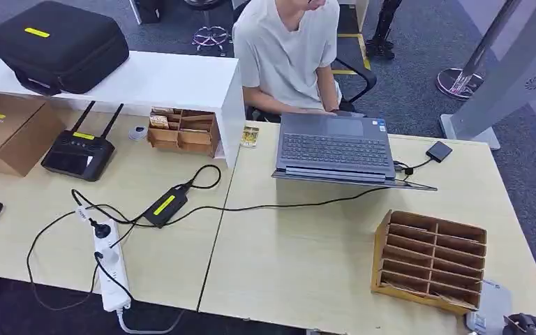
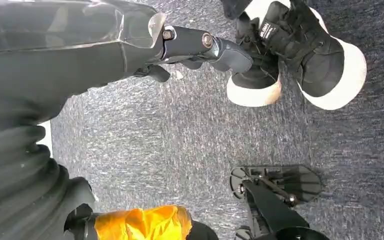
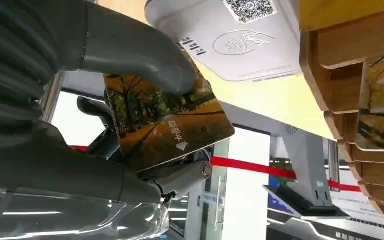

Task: Pass the card to the sensor for recognition and then transmit it.

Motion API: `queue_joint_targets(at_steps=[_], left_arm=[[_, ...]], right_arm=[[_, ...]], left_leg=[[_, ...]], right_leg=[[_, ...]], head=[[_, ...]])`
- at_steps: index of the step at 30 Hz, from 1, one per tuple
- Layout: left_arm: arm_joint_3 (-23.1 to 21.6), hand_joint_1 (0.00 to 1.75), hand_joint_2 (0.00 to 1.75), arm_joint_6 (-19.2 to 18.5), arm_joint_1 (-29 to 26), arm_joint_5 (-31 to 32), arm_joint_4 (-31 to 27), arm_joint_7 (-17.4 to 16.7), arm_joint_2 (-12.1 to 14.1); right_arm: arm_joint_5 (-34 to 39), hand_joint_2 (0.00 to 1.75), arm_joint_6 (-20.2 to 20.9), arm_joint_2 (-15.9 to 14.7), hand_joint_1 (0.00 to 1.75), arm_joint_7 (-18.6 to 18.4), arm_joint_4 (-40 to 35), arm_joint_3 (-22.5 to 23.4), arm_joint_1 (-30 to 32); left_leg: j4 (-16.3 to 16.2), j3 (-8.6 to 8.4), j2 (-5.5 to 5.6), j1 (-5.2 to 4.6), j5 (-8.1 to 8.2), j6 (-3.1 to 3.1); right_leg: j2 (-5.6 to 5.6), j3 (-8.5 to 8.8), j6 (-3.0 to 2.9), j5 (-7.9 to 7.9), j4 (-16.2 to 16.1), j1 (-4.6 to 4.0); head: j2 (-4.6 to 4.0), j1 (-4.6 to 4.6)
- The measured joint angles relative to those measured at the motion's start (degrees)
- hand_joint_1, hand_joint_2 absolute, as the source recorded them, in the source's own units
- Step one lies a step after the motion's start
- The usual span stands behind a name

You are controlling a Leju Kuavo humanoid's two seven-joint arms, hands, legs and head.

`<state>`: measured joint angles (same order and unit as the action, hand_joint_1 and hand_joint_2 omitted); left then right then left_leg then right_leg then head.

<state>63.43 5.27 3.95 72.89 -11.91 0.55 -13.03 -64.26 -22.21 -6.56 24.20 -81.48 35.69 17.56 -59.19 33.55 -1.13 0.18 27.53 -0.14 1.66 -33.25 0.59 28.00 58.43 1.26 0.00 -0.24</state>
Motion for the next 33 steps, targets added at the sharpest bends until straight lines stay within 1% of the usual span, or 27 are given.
queue_joint_targets(at_steps=[20,24,25,28,29,31,33], left_arm=[[0.0,0.0,1.75,-0.11,0.01,0.17,0.0,0.0,0.0],[0.0,0.0,1.75,-0.33,0.01,0.66,0.0,0.0,0.02],[0.0,0.0,1.75,-0.39,0.01,0.81,0.0,0.0,0.04],[0.0,0.0,1.75,-0.46,0.0,1.29,0.0,0.0,0.11],[-0.02,0.0,1.75,-0.5,0.02,1.38,0.0,0.0,0.18],[-0.02,0.0,1.75,-0.63,0.04,1.79,0.0,0.0,0.26],[-0.02,0.0,1.75,-0.72,0.03,2.34,0.0,0.0,0.35]], right_arm=[[-0.37,1.75,0.79,1.14,1.75,0.63,1.09,0.59,-0.75],[0.02,1.75,0.15,1.14,1.75,0.5,1.05,0.57,-1.33],[0.33,1.75,0.02,1.09,1.75,-0.02,0.76,0.52,-1.45],[2.82,1.75,-0.24,-0.16,1.75,-2.6,-0.68,-0.31,-1.44],[3.87,1.75,-0.2,-0.99,1.75,-3.52,-1.6,-0.79,-1.48],[6.24,1.75,-0.2,-2.86,1.75,-5.22,-3.3,-1.51,-1.69],[9.72,1.75,0.02,-5.72,1.75,-7.11,-5.24,-2.32,-2.69]], left_leg=[[0.0,-0.01,0.0,0.0,0.0,0.0],[0.0,-0.01,-0.02,0.0,0.0,0.0],[0.0,-0.01,-0.02,0.0,0.0,0.0],[0.0,0.02,-0.02,-0.01,-0.01,0.01],[0.0,0.02,-0.02,-0.01,-0.01,0.01],[-0.01,0.03,-0.02,-0.02,-0.01,0.01],[-0.01,0.03,-0.04,-0.02,-0.01,0.01]], right_leg=[[0.0,0.02,0.0,0.0,-0.01,0.0],[-0.01,0.04,0.0,-0.01,0.0,0.0],[-0.01,0.05,0.0,-0.01,0.0,0.0],[0.0,0.04,0.0,-0.02,0.02,0.03],[-0.02,0.05,0.0,-0.02,0.01,0.03],[-0.01,0.05,0.0,-0.03,0.01,0.04],[-0.02,0.04,0.02,-0.05,0.01,0.04]], head=[[0.0,0.0],[0.0,0.0],[0.0,0.0],[0.0,0.0],[0.0,-0.02],[0.0,0.0],[0.0,0.0]])
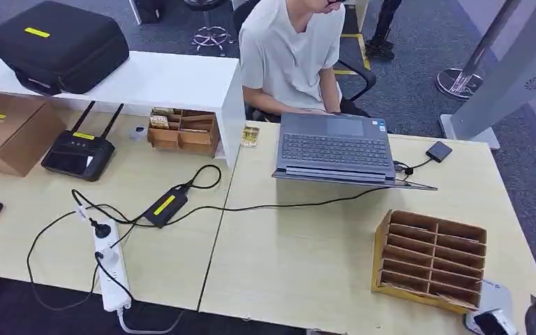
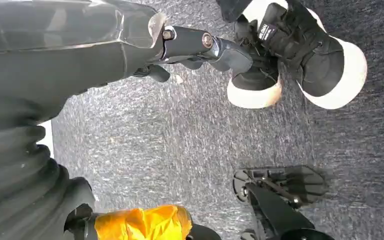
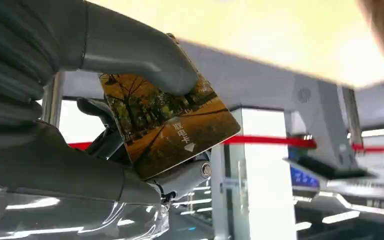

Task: Pass the card to the sensor for recognition and then transmit it.

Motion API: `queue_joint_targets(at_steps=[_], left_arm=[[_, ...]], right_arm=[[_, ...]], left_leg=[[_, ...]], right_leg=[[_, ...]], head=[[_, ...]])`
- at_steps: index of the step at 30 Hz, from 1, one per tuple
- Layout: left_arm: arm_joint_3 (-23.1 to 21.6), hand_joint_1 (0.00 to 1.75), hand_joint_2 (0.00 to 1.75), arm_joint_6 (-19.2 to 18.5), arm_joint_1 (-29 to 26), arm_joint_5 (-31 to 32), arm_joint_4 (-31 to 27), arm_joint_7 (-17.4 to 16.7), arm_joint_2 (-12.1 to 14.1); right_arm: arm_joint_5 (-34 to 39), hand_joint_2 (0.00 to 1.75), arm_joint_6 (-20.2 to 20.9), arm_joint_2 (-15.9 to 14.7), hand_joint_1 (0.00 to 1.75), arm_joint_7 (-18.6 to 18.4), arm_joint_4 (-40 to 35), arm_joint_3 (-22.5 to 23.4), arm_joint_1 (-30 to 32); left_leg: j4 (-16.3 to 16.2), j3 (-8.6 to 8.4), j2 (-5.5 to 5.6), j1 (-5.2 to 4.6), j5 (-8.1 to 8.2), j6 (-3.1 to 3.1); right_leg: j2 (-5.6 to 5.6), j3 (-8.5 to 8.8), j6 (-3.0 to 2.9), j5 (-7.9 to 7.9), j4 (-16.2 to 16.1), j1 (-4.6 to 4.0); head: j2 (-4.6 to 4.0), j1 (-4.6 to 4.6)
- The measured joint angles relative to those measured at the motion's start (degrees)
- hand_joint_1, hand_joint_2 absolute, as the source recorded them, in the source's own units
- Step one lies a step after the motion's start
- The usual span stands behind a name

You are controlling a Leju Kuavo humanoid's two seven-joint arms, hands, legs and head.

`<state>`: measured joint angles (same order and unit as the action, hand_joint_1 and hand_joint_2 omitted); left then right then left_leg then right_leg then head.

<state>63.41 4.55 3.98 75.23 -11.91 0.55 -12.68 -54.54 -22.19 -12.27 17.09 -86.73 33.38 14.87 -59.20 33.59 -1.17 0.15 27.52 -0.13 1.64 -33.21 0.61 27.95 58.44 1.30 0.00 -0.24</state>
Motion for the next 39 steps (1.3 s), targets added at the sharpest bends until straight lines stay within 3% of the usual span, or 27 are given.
queue_joint_targets(at_steps=[9,20,29,36,39], left_arm=[[-0.37,0.0,1.75,-0.24,0.08,1.09,0.0,0.0,0.13],[-0.63,0.0,1.75,0.04,0.14,1.79,0.0,-0.02,-0.04],[-1.4,0.0,1.75,-0.11,0.18,2.86,0.0,-0.13,-0.04],[-2.42,0.0,1.75,-0.22,0.47,3.58,0.0,0.74,-0.04],[-3.21,0.0,1.75,0.63,0.85,3.96,0.0,2.95,-0.07]], right_arm=[[2.94,1.75,-0.39,-11.77,1.75,-5.53,-1.88,-6.04,-7.29],[-1.63,1.75,-2.95,-18.31,1.75,-10.34,-0.09,-16.33,-14.8],[-3.71,1.75,-1.81,-21.06,1.75,-12.22,4.48,-22.89,-23.57],[-12.11,1.75,-2.05,-21.3,1.75,-14.75,13.15,-33.17,-35.77],[-14.94,1.75,-1.59,-20.93,1.75,-16.3,15.89,-38.24,-40.9]], left_leg=[[-0.03,-0.06,-0.02,-0.01,-0.02,0.0],[-0.01,-0.04,-0.04,0.0,-0.02,0.0],[-0.01,-0.02,-0.09,-0.01,-0.05,-0.01],[-0.02,-0.02,-0.02,0.0,-0.14,-0.07],[-0.02,0.0,-0.03,0.0,-0.17,-0.11]], right_leg=[[-0.01,0.02,0.01,-0.05,0.0,-0.02],[-0.04,-0.03,0.0,-0.04,0.05,-0.03],[-0.13,-0.02,-0.01,-0.06,0.07,-0.03],[-0.04,-0.02,-0.02,-0.08,0.14,-0.03],[-0.05,-0.05,-0.03,-0.09,0.18,-0.04]], head=[[0.0,0.0],[0.0,0.0],[0.0,0.0],[0.0,0.0],[0.0,0.0]])
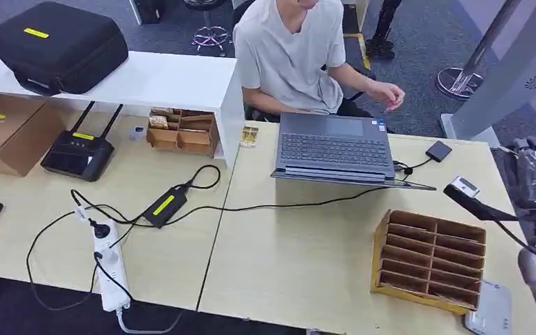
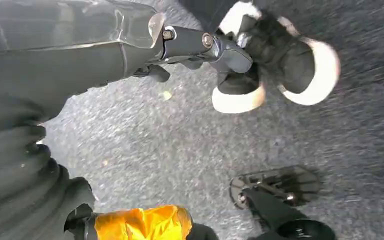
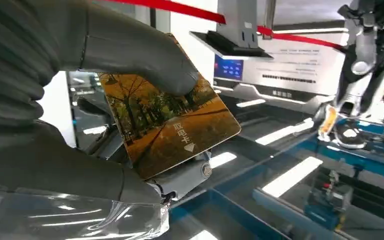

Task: Pass the card to the sensor for recognition and then transmit it.

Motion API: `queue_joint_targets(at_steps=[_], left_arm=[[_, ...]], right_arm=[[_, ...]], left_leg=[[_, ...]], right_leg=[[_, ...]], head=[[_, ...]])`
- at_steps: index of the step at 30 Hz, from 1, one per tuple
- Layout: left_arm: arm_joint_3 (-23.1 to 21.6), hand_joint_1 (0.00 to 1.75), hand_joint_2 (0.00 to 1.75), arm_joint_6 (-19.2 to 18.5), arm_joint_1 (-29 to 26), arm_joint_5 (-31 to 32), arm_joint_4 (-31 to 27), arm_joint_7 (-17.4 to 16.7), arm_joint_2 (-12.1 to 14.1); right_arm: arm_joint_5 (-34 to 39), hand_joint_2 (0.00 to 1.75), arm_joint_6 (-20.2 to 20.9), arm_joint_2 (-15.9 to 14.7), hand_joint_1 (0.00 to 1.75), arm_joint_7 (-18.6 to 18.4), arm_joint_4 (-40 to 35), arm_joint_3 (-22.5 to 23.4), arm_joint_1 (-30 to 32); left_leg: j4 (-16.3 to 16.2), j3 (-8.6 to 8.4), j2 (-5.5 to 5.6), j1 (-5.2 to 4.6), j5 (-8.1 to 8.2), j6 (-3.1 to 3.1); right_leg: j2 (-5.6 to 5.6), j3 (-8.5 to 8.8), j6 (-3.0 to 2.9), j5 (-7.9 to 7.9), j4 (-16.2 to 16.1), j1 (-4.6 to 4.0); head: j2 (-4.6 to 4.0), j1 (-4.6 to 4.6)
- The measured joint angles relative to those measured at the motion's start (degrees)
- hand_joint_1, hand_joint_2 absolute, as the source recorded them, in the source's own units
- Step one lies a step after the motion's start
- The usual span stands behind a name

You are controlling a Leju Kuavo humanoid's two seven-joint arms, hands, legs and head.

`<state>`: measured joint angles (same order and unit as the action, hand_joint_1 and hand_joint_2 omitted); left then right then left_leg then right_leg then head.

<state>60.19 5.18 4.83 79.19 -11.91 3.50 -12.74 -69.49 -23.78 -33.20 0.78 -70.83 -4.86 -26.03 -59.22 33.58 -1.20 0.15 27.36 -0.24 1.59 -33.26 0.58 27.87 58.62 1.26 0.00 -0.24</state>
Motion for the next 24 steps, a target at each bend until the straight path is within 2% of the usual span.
queue_joint_targets(at_steps=[6,12,18,24], left_arm=[[-0.78,0.0,1.75,-0.96,0.98,0.13,0.0,1.77,-0.07],[-1.83,0.0,1.75,-2.18,1.48,0.57,0.0,2.18,-0.33],[-2.05,0.0,1.75,-2.43,1.68,0.7,0.0,2.18,-0.37],[-2.51,0.0,1.75,-3.39,1.71,0.59,0.0,2.22,-0.37]], right_arm=[[-1.39,1.75,1.29,2.03,1.75,-1.5,4.54,-8.09,-8.3],[-2.42,1.75,1.64,5.83,1.75,-3.25,8.41,-14.59,-14.13],[-2.49,1.75,1.64,8.92,1.75,-3.78,10.09,-18.03,-16.56],[-2.77,1.75,1.68,10.55,1.75,-3.78,11.08,-19.64,-17.06]], left_leg=[[0.0,0.01,0.06,0.01,-0.02,-0.03],[0.0,0.01,0.06,0.02,-0.03,-0.04],[0.0,0.01,0.09,0.02,-0.03,-0.04],[0.0,0.04,0.15,0.02,-0.03,-0.04]], right_leg=[[0.04,-0.01,-0.01,0.0,0.03,-0.01],[0.05,-0.01,-0.02,-0.01,0.04,-0.02],[0.06,-0.02,-0.02,-0.01,0.03,-0.02],[0.1,-0.01,-0.02,-0.01,0.03,-0.01]], head=[[0.0,0.0],[0.0,0.02],[0.0,0.0],[0.0,0.0]])
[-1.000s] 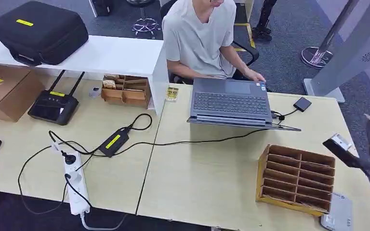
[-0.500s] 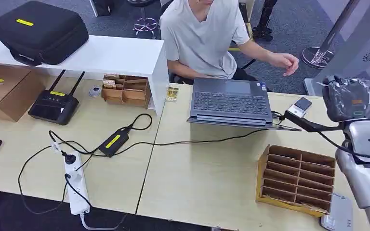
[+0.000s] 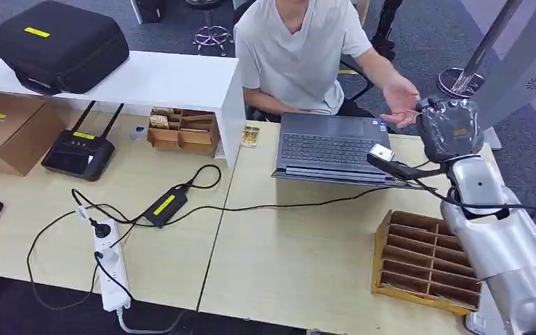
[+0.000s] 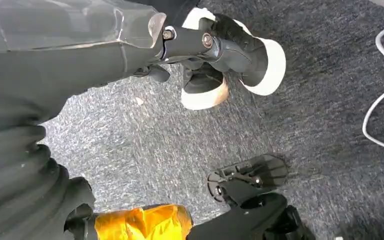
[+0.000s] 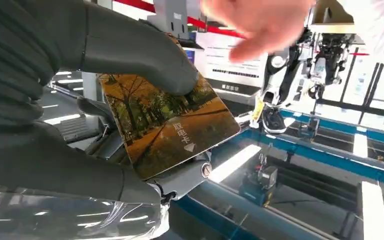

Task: Pass the card to the sensor for recognition and then transmit it.

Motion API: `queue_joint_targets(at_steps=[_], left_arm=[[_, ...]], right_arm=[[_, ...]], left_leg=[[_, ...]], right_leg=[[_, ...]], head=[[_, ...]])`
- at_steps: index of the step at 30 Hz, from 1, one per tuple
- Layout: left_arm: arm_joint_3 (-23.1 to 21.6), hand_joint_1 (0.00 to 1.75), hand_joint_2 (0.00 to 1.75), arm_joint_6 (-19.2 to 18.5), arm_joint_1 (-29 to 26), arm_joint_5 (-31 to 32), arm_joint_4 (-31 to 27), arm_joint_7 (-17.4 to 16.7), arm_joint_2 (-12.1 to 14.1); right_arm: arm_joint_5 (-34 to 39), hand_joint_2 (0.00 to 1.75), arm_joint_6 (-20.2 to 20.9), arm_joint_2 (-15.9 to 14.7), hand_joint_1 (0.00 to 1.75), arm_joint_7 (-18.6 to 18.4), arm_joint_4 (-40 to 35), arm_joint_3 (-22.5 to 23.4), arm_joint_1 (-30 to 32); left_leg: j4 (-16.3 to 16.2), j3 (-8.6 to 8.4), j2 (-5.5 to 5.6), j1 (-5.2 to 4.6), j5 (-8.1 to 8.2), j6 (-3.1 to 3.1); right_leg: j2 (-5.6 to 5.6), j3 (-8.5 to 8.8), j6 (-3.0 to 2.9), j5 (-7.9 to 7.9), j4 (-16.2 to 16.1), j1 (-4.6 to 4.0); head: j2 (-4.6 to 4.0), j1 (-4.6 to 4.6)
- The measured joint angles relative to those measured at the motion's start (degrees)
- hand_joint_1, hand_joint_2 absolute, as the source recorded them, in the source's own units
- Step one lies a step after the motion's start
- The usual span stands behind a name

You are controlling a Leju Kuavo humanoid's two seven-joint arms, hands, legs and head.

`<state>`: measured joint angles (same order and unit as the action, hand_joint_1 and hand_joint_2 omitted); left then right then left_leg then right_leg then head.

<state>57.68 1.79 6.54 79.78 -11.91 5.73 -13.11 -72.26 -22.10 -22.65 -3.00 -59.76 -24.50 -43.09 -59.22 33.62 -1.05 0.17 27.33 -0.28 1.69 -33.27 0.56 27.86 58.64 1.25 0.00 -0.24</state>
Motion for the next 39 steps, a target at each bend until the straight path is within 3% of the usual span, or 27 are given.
queue_joint_targets(at_steps=[10,12,13,39], left_arm=[[-0.13,0.0,1.75,-1.2,0.0,-0.5,0.0,0.13,0.0],[-0.11,0.0,1.75,-4.17,-0.09,-1.44,0.02,0.02,0.0],[-0.11,0.0,1.75,-4.2,-0.1,-1.49,0.02,0.02,0.0],[-0.11,0.0,1.75,-4.13,-1.1,-2.32,0.02,-1.18,0.02]], right_arm=[[-0.16,1.75,-0.02,0.7,1.75,0.0,0.57,-0.96,-0.15],[0.76,1.75,-0.15,1.71,1.75,0.13,1.6,-2.39,-0.84],[0.76,1.75,-0.15,1.77,0.0,0.13,1.75,-2.56,-0.88],[4.21,1.75,-1.9,1.86,0.0,-0.2,2.04,-4.0,-0.43]], left_leg=[[0.0,-0.01,0.0,0.0,0.0,0.0],[0.0,-0.01,0.01,0.0,-0.02,-0.02],[0.0,0.0,0.05,0.0,-0.02,-0.02],[-0.01,-0.03,0.03,0.0,-0.02,-0.02]], right_leg=[[0.0,0.0,0.0,0.0,0.0,0.0],[0.02,0.0,-0.01,-0.01,0.0,-0.01],[0.07,0.0,-0.01,0.0,0.0,-0.01],[0.05,-0.03,-0.04,-0.02,-0.02,0.0]], head=[[0.0,0.0],[0.0,0.0],[0.0,0.0],[0.0,0.0]])
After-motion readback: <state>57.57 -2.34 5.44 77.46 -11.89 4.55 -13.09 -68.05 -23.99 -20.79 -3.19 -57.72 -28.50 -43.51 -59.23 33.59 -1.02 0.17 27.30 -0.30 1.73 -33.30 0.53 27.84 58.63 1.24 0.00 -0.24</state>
